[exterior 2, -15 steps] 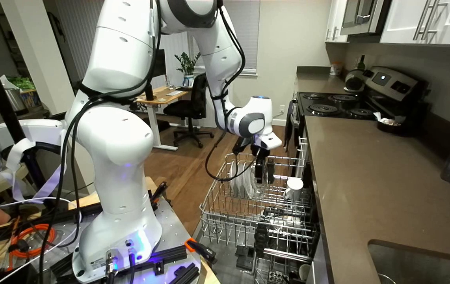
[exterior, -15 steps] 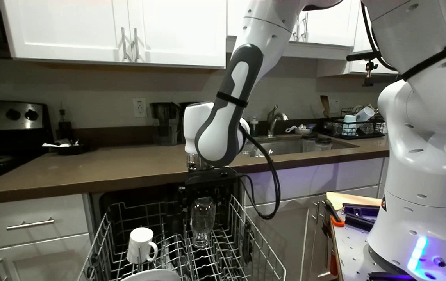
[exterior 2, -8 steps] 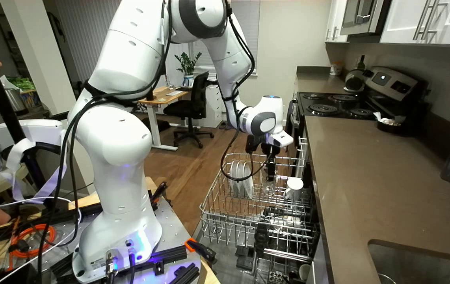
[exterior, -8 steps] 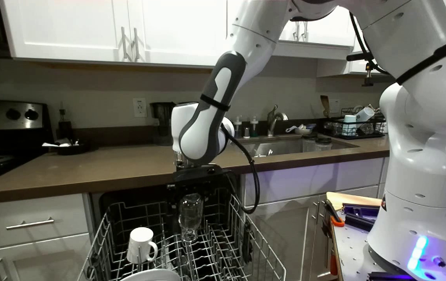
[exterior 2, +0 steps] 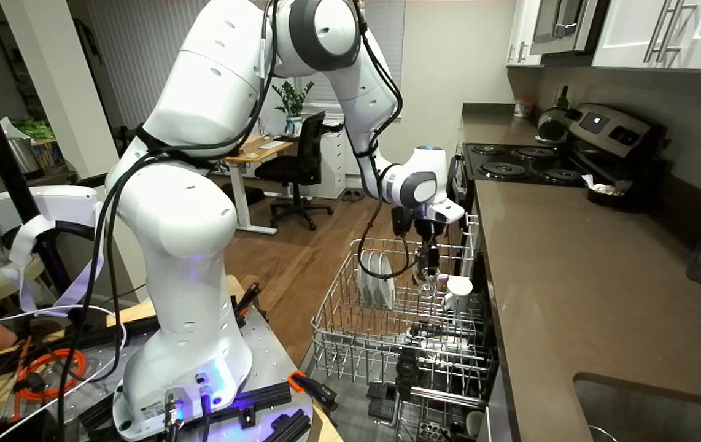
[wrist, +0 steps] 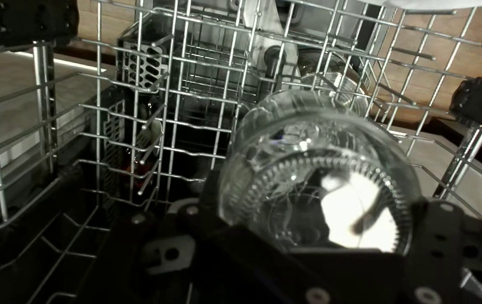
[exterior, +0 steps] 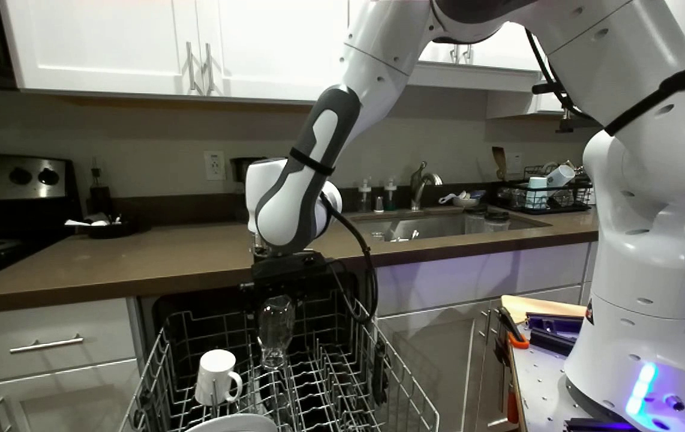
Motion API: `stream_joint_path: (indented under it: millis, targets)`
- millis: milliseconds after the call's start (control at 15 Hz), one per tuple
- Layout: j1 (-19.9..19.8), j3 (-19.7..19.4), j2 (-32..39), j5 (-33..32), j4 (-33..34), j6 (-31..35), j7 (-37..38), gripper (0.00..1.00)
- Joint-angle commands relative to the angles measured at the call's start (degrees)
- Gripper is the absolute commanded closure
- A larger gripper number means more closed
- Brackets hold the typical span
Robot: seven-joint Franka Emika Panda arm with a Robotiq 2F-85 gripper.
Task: Move the cups to the back left corner of the dishwater
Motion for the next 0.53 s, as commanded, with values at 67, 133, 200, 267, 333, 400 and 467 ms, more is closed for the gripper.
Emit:
stream_joint_path:
  millis: [67, 133, 200, 267, 333, 400, 467]
  targets:
    - [0.0, 0.1, 0.2, 0.1, 0.3, -0.1, -0.2, 0.11]
    - [0.0, 0.1, 0.3, 0.1, 0.4, -0.1, -0.2, 0.11]
    - [0.0, 0.1, 0.3, 0.1, 0.4, -0.1, -0.2, 0.11]
    - [0.0, 0.1, 0.3, 0.1, 0.4, -0.1, -0.2, 0.11]
    - [0.0, 0.1, 0.4, 0.1, 0.4, -0.1, -0.2, 0.36]
    - [0.5, -0.5, 0.5, -0.5, 0.6, -0.2, 0.1, 0.36]
    - [0.8, -0.9, 0.6, -1.0, 0.9, -0.2, 0.1, 0.36]
